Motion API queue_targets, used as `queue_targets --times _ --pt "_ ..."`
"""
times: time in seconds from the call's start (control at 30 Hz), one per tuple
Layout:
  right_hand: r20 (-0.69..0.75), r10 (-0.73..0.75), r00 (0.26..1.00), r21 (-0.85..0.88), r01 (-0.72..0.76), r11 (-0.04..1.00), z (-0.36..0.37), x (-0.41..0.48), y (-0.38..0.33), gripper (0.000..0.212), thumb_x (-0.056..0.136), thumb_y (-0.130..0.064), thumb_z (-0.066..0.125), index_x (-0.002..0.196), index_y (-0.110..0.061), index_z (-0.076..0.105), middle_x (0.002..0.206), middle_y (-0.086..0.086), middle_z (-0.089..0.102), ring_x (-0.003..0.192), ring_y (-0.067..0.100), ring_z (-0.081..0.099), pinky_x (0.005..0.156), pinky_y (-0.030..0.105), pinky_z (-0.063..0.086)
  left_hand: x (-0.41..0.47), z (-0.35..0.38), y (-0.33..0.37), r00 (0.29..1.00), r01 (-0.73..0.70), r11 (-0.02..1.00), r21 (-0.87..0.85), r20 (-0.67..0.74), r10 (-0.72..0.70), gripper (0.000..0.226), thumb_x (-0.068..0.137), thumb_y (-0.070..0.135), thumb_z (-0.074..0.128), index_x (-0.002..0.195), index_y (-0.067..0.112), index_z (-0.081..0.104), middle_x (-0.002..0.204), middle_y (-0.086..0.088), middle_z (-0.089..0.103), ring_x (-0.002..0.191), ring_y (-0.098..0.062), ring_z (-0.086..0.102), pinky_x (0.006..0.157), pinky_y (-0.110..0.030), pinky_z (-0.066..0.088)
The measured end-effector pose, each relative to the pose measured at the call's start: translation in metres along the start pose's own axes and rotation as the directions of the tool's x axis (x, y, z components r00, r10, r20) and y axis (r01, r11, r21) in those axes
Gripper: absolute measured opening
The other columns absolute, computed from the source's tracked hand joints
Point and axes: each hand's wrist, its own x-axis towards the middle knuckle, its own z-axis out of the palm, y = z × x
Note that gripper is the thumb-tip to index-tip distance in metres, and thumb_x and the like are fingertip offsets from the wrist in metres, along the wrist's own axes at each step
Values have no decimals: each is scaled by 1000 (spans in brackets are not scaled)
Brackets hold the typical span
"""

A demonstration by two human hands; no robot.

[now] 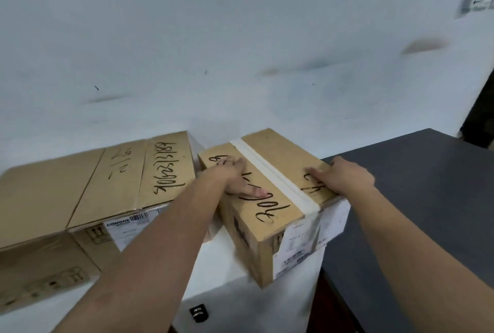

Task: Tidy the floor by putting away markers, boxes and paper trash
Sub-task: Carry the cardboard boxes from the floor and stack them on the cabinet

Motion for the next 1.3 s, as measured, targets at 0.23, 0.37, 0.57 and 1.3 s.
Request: queue_targets --times 0.23,0.37,0.57,1.3 --pt "-16 -298 954 112 298 948 23 -13 -12 83 75 -76 45 141 -29 30 143 7 40 126 32 46 92 47 45 -3 -2 -51 931 62 997 -35 -358 -70 102 71 75 56 152 28 16 162 -8 4 150 -27 2 118 -54 5" --pt "-56 -394 918 58 397 916 29 -15 -17 82 70 -82 46 141 -44 30 158 -5 20 131 28 44 95 47 45 -20 22 -104 912 181 977 -117 -351 -211 98 69 87 40 149 34 21 162 -4 12 148 -28 11 114 -58 13" --pt "-30 -412 910 -19 412 911 42 1 -72 81 73 -82 40 142 -38 34 153 -4 30 127 26 48 84 42 48 -36 50 -139 915 239 969 -55 -321 -244 100 64 94 18 150 44 5 163 -3 4 149 -27 4 115 -61 8" --pt "-133 -482 866 -74 476 876 72 17 -130 69 76 -79 35 133 -41 48 123 -3 51 109 26 57 72 35 48 -95 58 -237 875 407 908 -98 -242 -418 111 50 91 49 141 61 -6 162 8 -7 149 -29 -5 105 -77 9"
